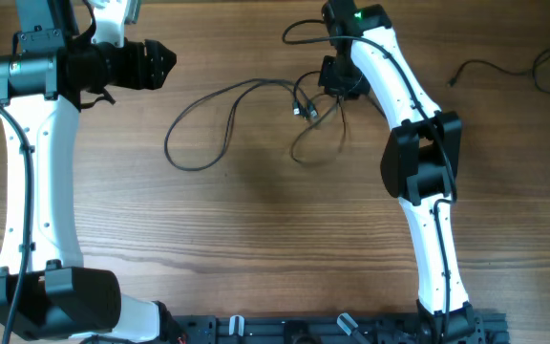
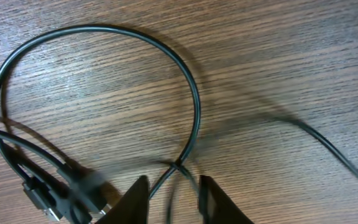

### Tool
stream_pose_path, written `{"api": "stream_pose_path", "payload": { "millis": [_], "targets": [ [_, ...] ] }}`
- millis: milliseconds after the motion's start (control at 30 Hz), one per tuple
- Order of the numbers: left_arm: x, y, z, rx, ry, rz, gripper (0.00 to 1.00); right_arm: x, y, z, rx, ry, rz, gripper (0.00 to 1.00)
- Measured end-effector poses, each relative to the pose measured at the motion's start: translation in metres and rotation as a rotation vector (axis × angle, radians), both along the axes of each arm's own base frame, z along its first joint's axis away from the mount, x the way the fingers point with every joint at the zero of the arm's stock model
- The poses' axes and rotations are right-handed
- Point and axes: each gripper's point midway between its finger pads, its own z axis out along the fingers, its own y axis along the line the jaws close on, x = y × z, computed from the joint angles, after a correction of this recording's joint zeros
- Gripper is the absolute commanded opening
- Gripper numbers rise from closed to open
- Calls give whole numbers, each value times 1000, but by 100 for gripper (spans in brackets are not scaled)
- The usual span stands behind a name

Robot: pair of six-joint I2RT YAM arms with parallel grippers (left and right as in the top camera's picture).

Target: Untangle cables

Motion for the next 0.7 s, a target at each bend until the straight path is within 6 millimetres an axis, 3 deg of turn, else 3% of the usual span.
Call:
{"api": "stream_pose_path", "payload": {
  "millis": [100,467,700],
  "targets": [
    [0,0,0,0,0,0,78,0,1,0,4,1,0,49],
    [-1,0,-1,0,4,0,77,2,2,-1,11,-5,-22,52],
    [-1,0,-1,-1,5,0,77,0,1,-30,-1,37,-61,52]
  ]
}}
